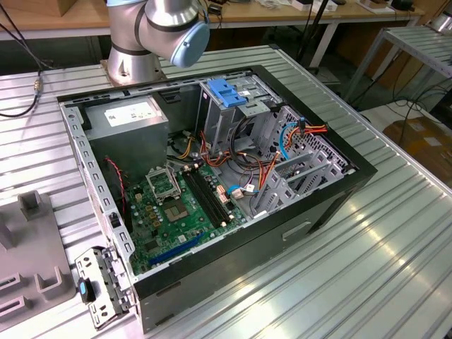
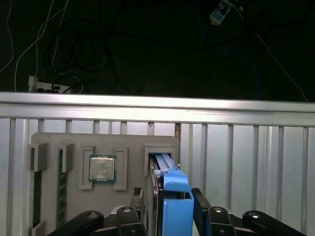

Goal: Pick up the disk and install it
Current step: 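Pick up the disk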

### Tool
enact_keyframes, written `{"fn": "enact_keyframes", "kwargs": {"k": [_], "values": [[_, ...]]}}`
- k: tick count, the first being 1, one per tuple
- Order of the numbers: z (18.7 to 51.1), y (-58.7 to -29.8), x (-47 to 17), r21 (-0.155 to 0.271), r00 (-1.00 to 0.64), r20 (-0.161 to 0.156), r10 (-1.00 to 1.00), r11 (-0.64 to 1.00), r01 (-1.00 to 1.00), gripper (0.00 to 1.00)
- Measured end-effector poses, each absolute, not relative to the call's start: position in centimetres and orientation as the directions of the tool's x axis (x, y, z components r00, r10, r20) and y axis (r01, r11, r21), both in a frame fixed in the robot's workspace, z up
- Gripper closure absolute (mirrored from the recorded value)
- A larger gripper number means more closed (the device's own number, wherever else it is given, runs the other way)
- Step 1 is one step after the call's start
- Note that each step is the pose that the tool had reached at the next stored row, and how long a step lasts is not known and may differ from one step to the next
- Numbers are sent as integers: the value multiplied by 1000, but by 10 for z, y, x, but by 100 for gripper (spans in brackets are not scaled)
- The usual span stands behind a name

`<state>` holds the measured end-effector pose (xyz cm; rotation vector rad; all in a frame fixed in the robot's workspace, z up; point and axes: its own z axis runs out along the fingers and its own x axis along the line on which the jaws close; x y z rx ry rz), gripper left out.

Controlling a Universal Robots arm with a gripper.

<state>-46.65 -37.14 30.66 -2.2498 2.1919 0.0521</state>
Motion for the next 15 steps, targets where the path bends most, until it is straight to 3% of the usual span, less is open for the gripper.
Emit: {"fn": "enact_keyframes", "kwargs": {"k": [4,5,15], "values": [[306,-371,-467,23,26,-24,-999,-26,-999,51],[306,-371,-467,23,26,-24,-999,-26,-999,58],[300,-371,-467,20,26,-24,-999,-26,-999,58]]}}
